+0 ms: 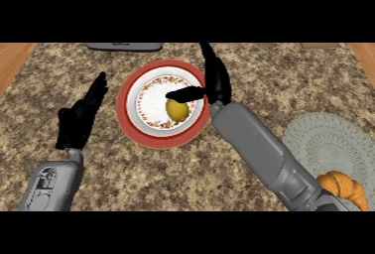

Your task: Pick the lemon from the placemat and place it in the plate

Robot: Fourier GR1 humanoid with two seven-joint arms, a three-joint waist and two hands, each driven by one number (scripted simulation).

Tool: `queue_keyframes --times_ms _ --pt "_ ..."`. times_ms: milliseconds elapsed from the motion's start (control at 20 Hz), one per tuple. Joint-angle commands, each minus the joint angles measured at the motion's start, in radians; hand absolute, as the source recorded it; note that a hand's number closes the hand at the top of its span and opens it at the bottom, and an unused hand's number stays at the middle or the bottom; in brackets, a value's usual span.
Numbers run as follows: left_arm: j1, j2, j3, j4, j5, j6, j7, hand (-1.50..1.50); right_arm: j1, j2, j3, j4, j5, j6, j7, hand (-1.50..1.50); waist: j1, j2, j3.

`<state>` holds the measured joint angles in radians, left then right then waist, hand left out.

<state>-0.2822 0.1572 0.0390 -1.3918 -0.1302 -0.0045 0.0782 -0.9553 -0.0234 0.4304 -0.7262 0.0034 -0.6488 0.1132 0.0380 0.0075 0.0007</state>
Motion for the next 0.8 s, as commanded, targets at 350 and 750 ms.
queue_keyframes --times_ms 350,750 --pt "-0.024 -0.030 0.001 -0.028 -0.028 0.055 0.076 0.00 0.208 -0.186 -0.175 -0.149 -0.087 0.187 -0.149 -1.50 -0.042 -0.008 0.000" --pt "0.030 0.013 0.047 -0.028 0.023 -0.022 0.010 0.00 0.267 -0.270 -0.286 -0.146 -0.073 0.346 -0.221 -1.50 -0.035 -0.007 -0.001"
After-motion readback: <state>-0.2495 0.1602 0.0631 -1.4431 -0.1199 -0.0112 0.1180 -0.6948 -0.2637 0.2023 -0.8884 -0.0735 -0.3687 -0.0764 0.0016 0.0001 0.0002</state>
